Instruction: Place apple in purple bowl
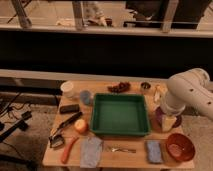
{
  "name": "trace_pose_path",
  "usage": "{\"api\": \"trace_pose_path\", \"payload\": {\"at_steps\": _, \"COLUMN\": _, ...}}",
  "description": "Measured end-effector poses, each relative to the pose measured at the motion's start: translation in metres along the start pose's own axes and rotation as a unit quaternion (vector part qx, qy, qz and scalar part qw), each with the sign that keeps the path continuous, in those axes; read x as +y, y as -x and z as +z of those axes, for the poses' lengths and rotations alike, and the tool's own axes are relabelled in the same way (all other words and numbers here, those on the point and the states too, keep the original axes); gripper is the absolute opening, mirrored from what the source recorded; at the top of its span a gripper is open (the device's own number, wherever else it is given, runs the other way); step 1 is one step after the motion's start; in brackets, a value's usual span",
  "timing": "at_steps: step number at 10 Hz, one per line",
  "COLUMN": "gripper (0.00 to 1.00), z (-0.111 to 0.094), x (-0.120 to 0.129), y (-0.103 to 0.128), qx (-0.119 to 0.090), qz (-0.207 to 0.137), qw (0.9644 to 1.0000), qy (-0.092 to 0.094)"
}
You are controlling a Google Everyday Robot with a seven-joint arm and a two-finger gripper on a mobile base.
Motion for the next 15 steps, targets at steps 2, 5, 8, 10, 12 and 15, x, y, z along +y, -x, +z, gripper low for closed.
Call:
{"api": "trace_pose_path", "payload": {"at_steps": 2, "gripper": 0.8, "z": 0.0, "x": 0.0, "y": 0.001, "qx": 0.002, "qz": -0.005, "qw": 1.0, "qy": -0.001}}
{"api": "trace_pose_path", "payload": {"at_steps": 5, "gripper": 0.8, "z": 0.0, "x": -0.001, "y": 0.002, "qx": 0.002, "qz": -0.005, "qw": 1.0, "qy": -0.001}}
{"api": "trace_pose_path", "payload": {"at_steps": 8, "gripper": 0.8, "z": 0.0, "x": 0.0, "y": 0.002, "qx": 0.001, "qz": -0.005, "qw": 1.0, "qy": -0.001}}
{"api": "trace_pose_path", "payload": {"at_steps": 10, "gripper": 0.8, "z": 0.0, "x": 0.001, "y": 0.003, "qx": 0.0, "qz": -0.006, "qw": 1.0, "qy": -0.001}}
{"api": "trace_pose_path", "payload": {"at_steps": 12, "gripper": 0.8, "z": -0.001, "x": 0.008, "y": 0.015, "qx": -0.006, "qz": -0.017, "qw": 0.9998, "qy": -0.005}}
{"api": "trace_pose_path", "payload": {"at_steps": 15, "gripper": 0.8, "z": -0.004, "x": 0.026, "y": 0.072, "qx": -0.017, "qz": -0.059, "qw": 0.998, "qy": -0.011}}
